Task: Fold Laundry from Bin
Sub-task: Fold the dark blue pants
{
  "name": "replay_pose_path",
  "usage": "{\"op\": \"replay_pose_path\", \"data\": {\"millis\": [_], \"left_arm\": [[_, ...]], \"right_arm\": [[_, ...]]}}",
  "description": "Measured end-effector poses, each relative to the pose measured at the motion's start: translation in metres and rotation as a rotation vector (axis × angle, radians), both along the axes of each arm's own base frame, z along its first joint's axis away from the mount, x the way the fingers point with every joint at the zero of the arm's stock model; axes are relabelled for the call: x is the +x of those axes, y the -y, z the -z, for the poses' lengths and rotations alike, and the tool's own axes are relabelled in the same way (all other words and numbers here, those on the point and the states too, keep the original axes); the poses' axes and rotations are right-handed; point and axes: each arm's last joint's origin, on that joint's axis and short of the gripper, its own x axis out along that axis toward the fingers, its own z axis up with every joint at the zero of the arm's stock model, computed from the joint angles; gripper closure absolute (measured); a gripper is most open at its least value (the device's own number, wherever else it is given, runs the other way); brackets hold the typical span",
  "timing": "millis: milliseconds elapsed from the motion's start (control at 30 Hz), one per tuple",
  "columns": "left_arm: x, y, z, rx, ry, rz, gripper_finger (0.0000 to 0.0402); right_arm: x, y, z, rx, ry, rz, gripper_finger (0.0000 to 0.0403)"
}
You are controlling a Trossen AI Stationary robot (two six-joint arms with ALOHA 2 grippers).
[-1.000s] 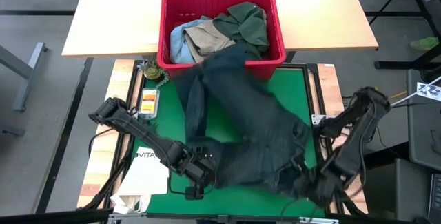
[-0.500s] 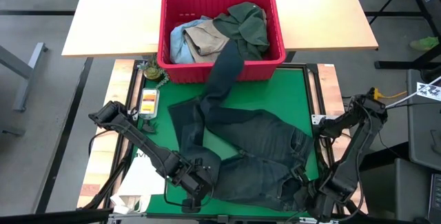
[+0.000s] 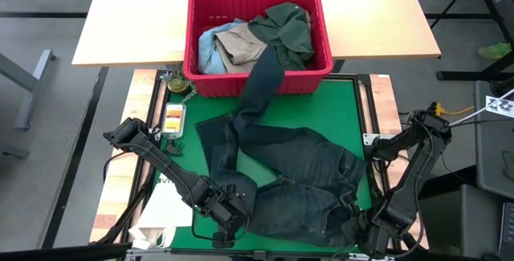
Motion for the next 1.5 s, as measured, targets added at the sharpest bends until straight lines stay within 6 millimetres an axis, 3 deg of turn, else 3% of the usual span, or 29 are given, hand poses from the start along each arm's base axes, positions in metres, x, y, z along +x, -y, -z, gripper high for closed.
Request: {"op": "replay_pose_path", "data": {"millis": [200,400,700,933,1133,1500], "left_arm": [[-0.004,0.005,0.000,-0.119,-0.084,0.077,0.0217],[-0.006,0.007,-0.001,-0.183,-0.131,0.122,0.0213],[0.009,-0.006,-0.003,0.187,0.164,0.058,0.0237],[0.029,-0.025,-0.008,0.196,0.261,-0.009,0.0238],[0.033,-0.042,-0.005,0.195,0.198,-0.016,0.0238],[0.021,-0.068,0.006,0.276,-0.051,-0.013,0.0238]], "right_arm": [[0.000,0.000,0.000,0.000,0.000,0.001,0.0233],[0.001,-0.001,0.000,0.013,0.008,0.001,0.0213],[0.008,-0.010,-0.004,0.098,0.106,0.007,0.0212],[0.008,-0.008,-0.004,0.060,0.136,0.019,0.0212],[0.015,0.000,-0.003,-0.007,0.157,0.006,0.0212],[0.051,0.030,-0.002,-0.054,0.138,-0.135,0.0212]]}}
